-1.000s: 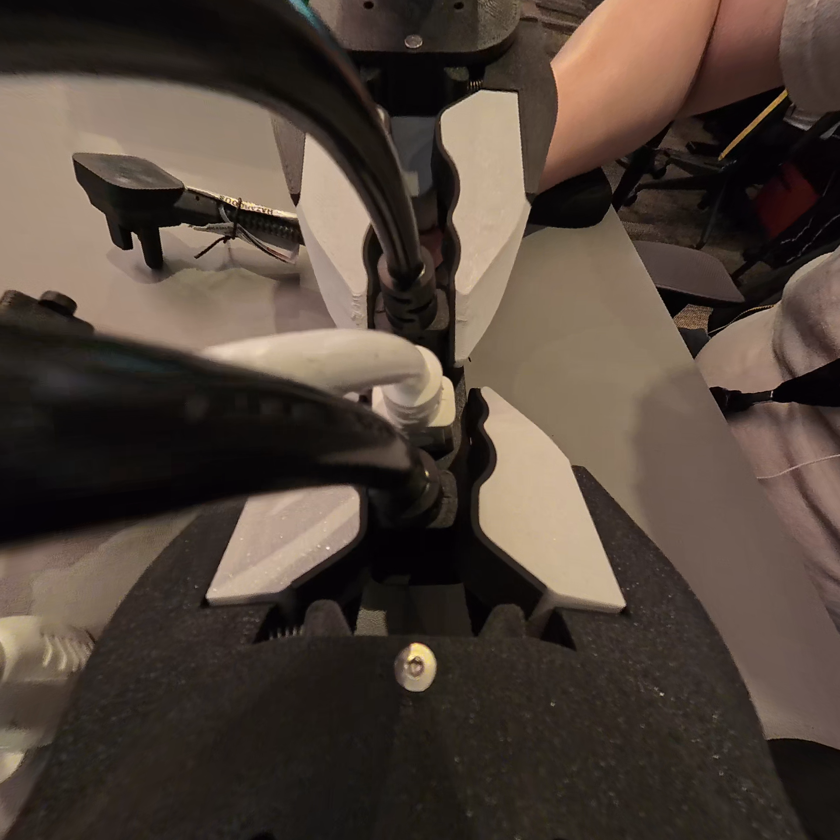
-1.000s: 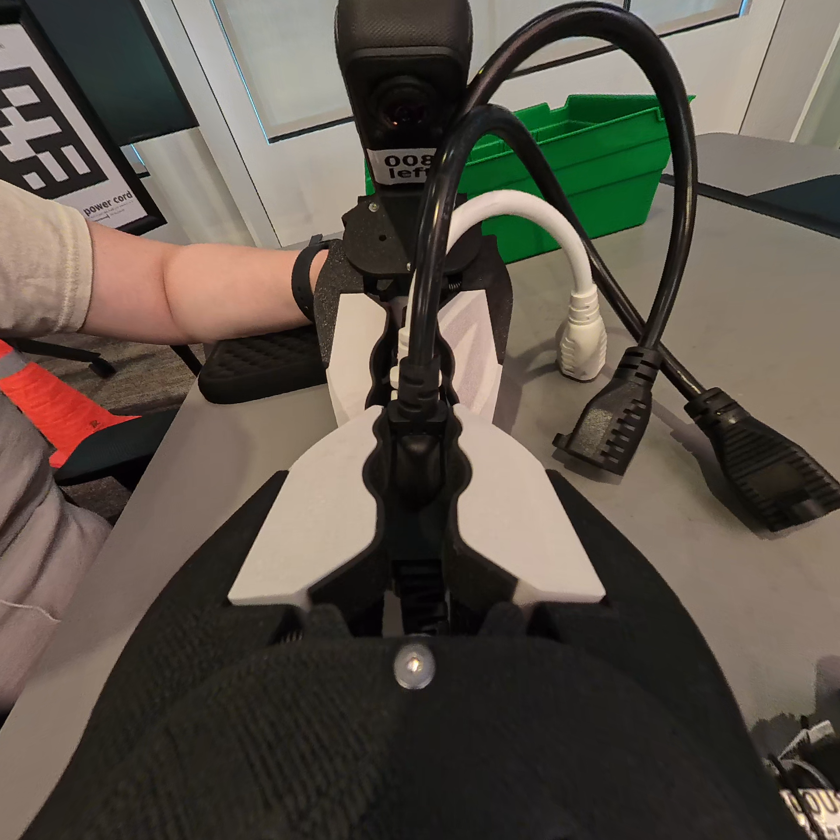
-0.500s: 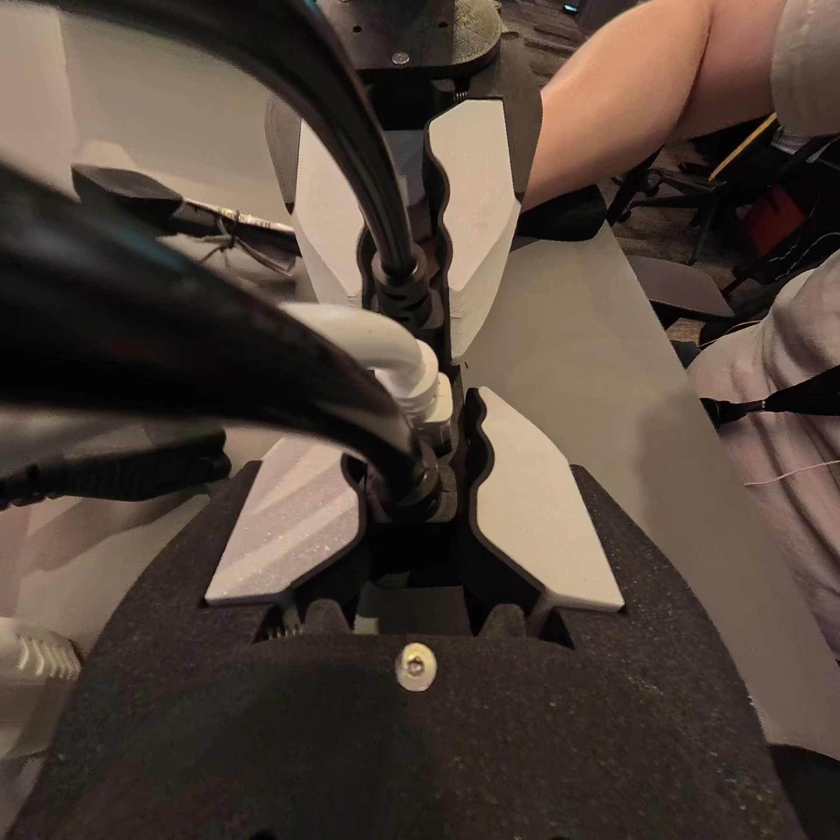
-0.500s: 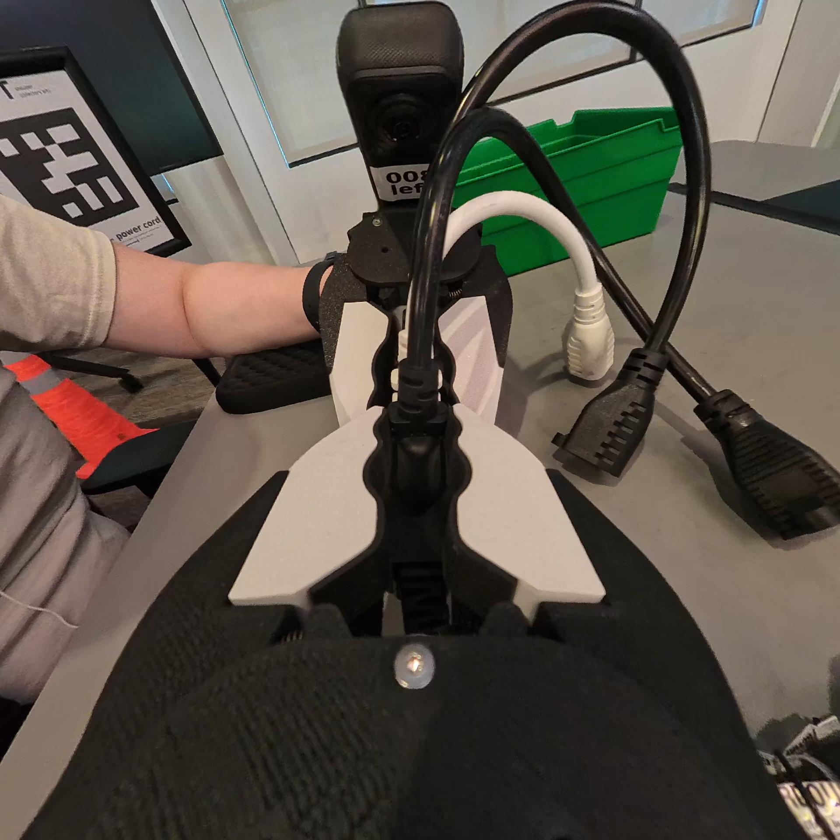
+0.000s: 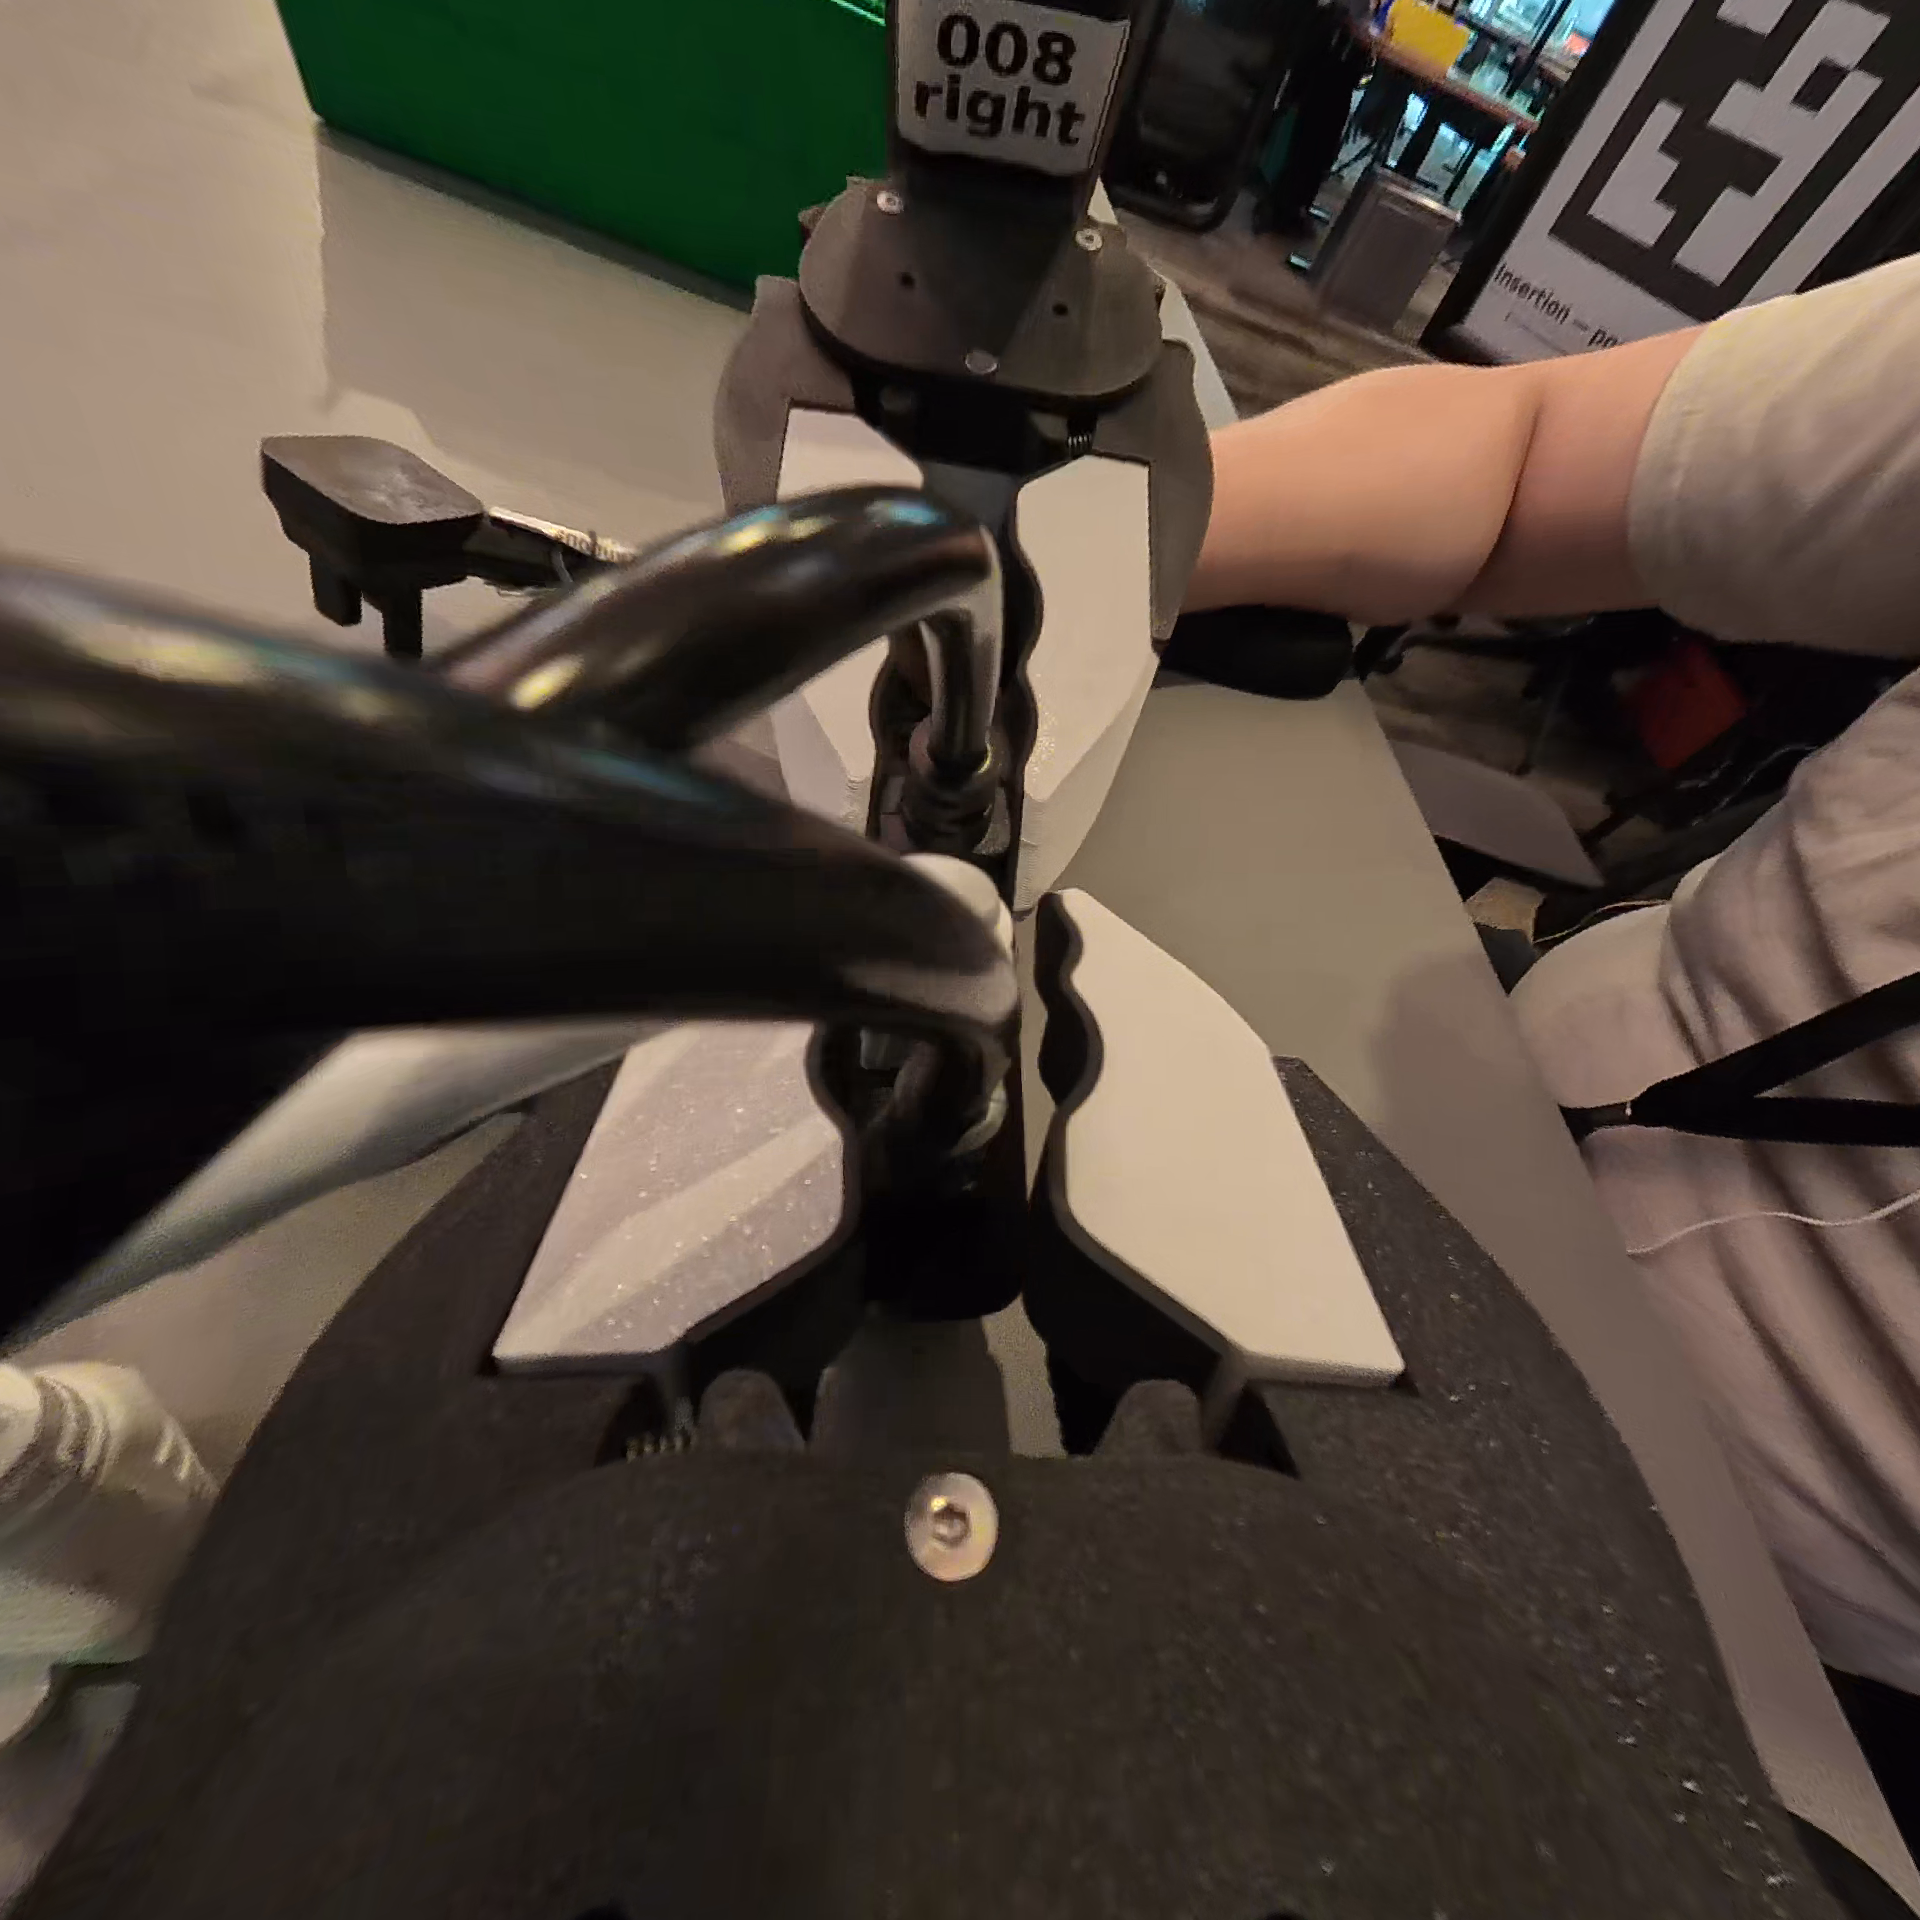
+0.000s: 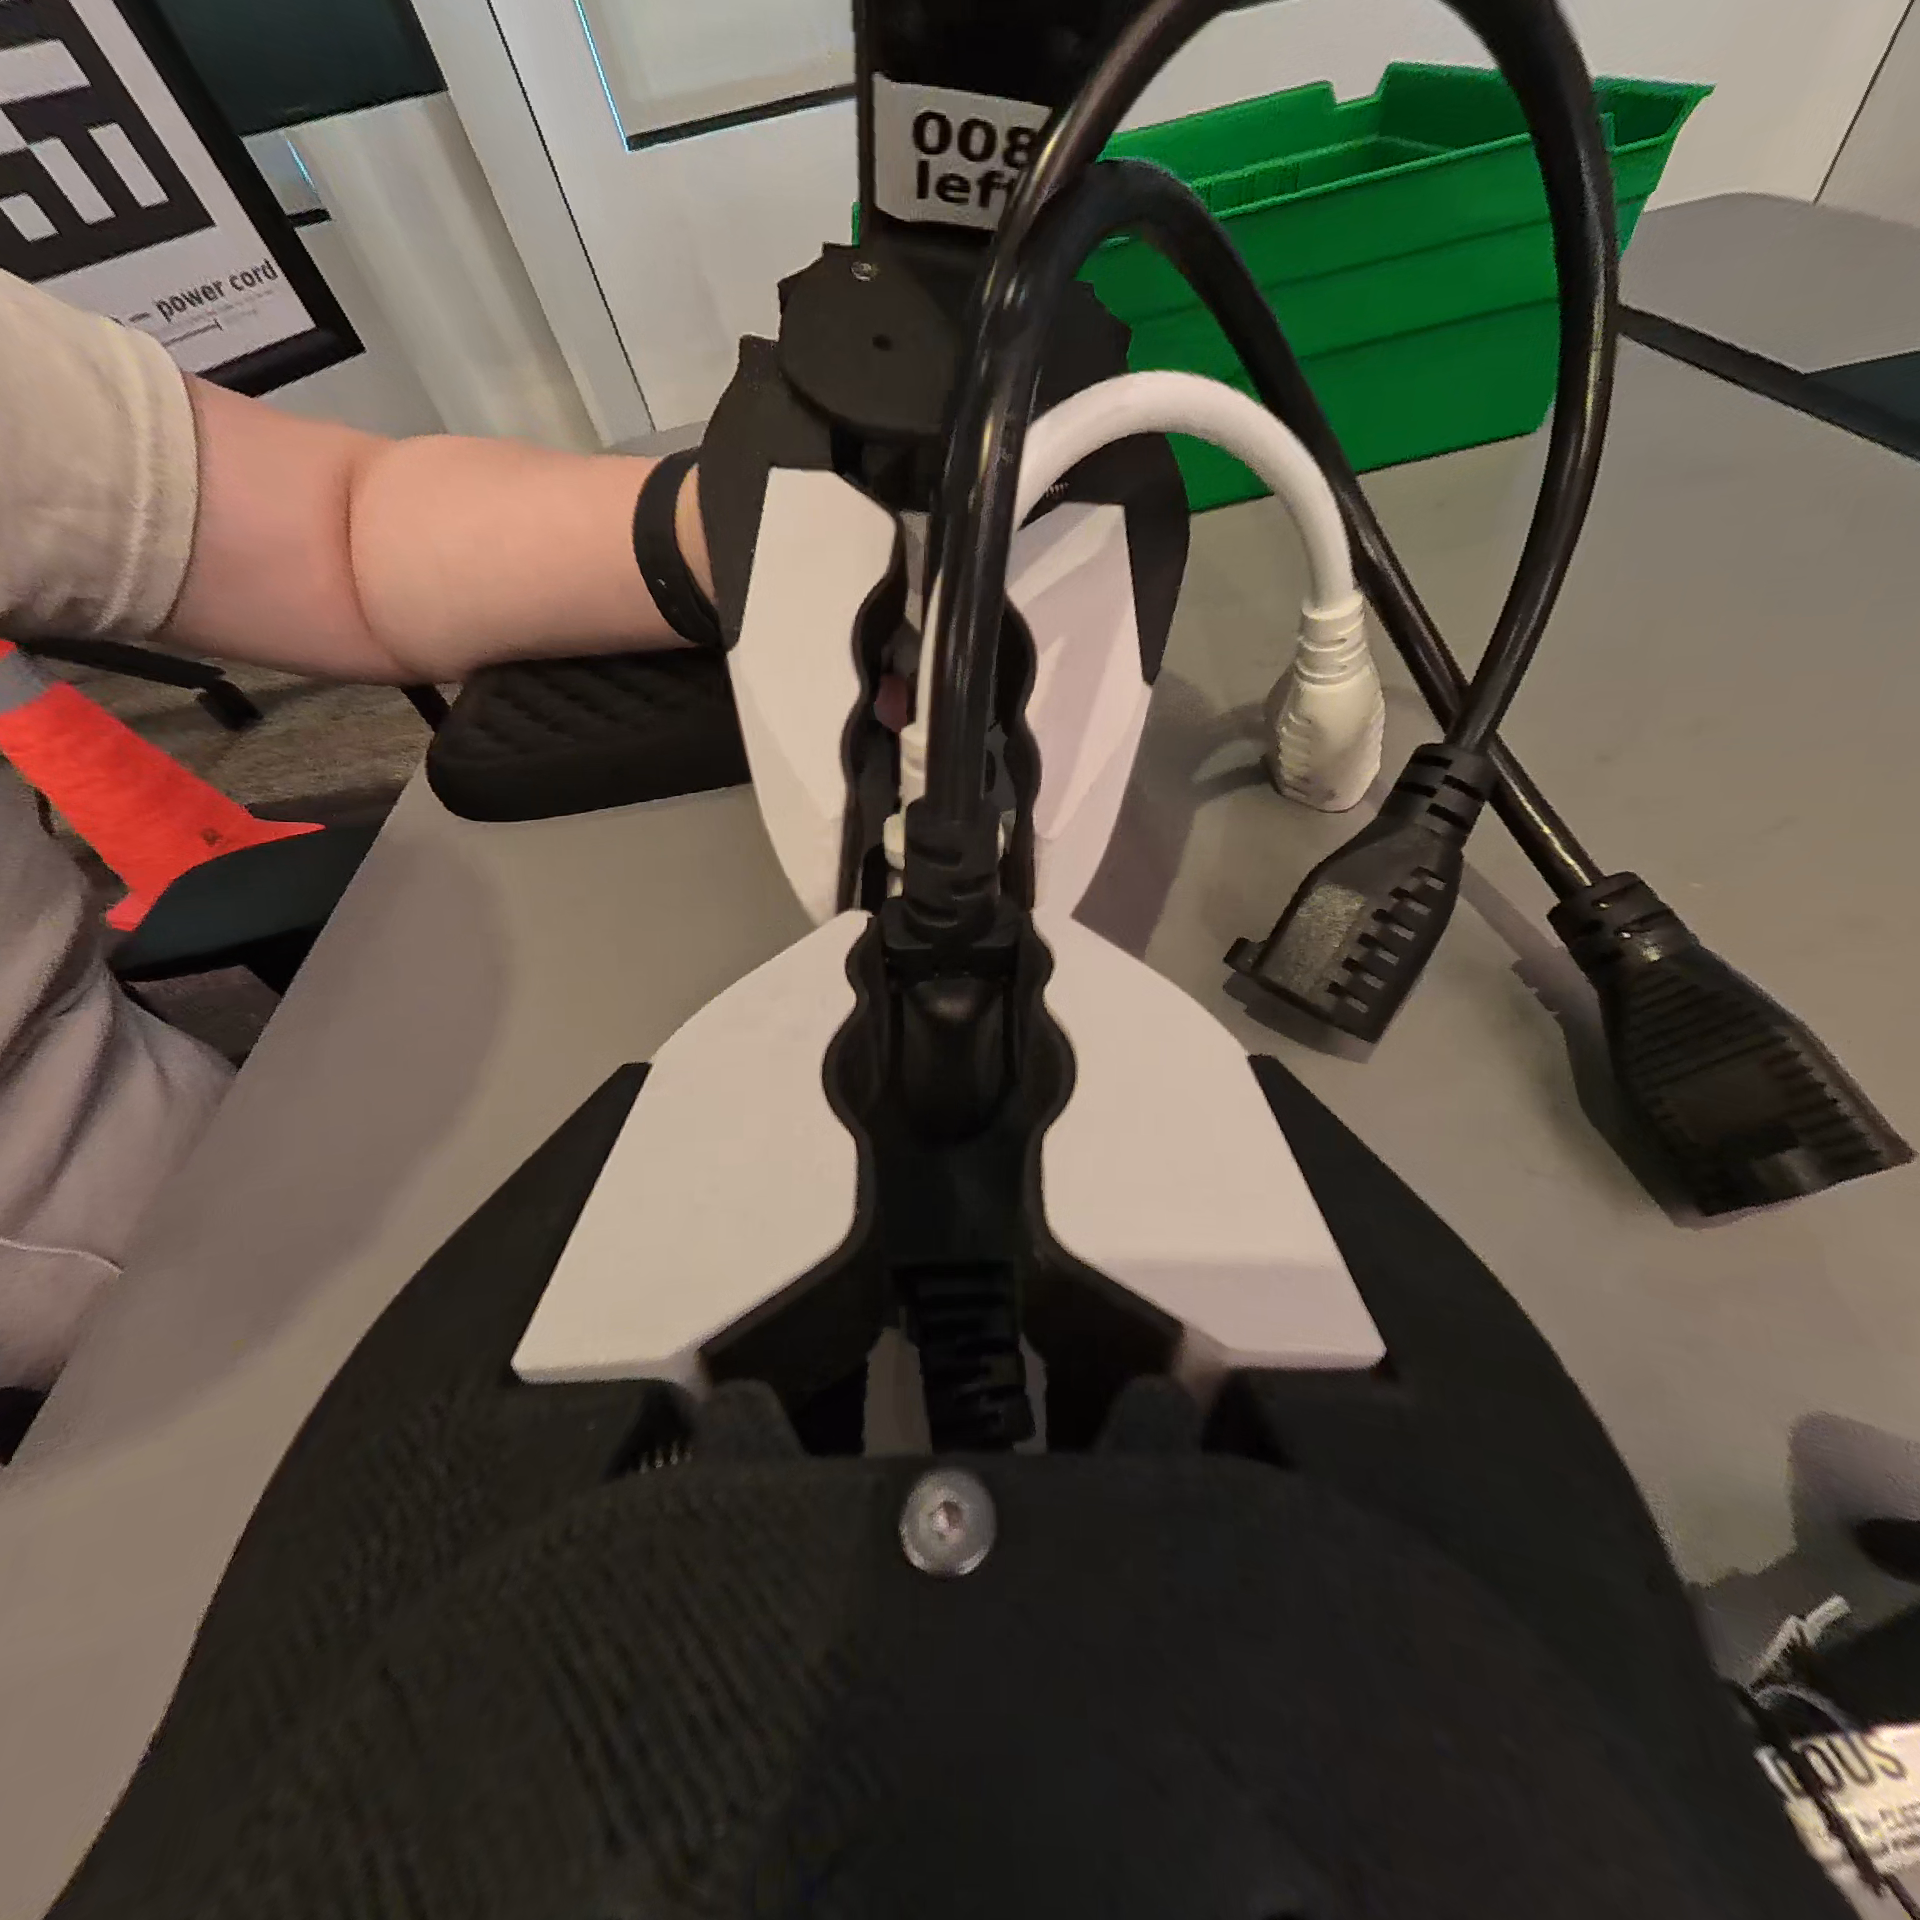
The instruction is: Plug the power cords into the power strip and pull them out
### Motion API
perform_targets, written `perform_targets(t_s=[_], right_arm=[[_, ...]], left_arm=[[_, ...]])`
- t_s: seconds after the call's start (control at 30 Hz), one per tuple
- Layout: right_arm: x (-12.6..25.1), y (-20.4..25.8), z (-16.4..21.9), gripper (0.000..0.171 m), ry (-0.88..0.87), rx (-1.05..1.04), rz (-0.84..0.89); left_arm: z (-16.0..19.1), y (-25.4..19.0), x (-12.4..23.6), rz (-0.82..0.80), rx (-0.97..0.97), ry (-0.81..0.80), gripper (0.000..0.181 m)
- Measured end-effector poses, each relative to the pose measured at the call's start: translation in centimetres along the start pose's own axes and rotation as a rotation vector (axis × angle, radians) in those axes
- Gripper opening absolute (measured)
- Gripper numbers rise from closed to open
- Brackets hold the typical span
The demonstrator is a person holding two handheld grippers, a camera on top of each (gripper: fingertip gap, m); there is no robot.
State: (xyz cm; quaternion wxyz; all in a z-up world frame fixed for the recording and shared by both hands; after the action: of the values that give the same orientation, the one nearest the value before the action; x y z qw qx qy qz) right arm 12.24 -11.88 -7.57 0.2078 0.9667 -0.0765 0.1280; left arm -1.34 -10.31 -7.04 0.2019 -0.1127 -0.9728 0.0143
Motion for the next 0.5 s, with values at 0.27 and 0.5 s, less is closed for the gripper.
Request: perform_targets(t_s=[0.27,0.5], right_arm=[[0.13,-0.66,-0.07,0.022,-0.008,-0.132,-0.041],[0.09,-0.84,0.06,0.021,-0.020,-0.237,-0.074]], left_arm=[[0.14,0.40,-0.22,0.031,0.033,0.010,0.026],[0.13,0.00,-0.52,-0.017,-0.025,0.071,0.026]])
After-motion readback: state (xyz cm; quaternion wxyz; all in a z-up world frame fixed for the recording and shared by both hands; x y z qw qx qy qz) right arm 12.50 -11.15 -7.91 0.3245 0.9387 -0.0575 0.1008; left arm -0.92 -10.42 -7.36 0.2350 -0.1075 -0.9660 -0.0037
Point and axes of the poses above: each gripper's, where its closed fingertips meet, x back along the fingers, z out of its underside, y = z × x across the jaws, the point moved 8 cm from there along x, back along the fingers, and after that the axes turned 14 degrees about -x, right-handed, at the moved point
